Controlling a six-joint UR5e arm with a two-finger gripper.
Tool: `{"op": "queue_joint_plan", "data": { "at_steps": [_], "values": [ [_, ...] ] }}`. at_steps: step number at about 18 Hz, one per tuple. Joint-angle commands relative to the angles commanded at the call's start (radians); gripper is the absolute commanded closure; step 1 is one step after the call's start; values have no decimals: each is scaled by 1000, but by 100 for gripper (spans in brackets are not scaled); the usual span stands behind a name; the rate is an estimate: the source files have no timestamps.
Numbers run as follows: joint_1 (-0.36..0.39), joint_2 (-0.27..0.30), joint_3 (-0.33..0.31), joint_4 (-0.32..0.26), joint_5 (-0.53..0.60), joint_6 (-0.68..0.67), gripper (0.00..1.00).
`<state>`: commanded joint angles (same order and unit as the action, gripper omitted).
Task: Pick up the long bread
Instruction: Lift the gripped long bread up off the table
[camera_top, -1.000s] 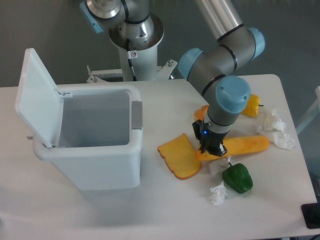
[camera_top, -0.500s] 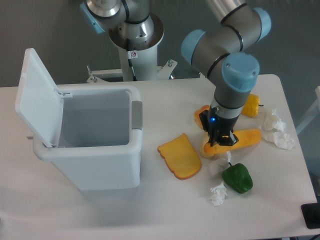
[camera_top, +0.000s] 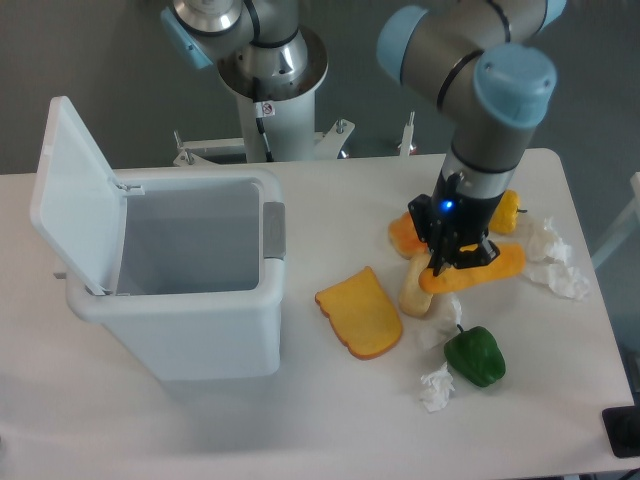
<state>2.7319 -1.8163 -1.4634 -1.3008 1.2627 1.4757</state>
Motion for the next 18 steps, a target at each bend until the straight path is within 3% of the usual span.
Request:
{"op": "queue_joint_plan", "data": {
  "at_steps": [9, 18],
  "values": [
    [48, 38, 11, -57, -101, -69, 94],
    [49, 51, 11, -54, -132, -150, 94]
  ]
}}
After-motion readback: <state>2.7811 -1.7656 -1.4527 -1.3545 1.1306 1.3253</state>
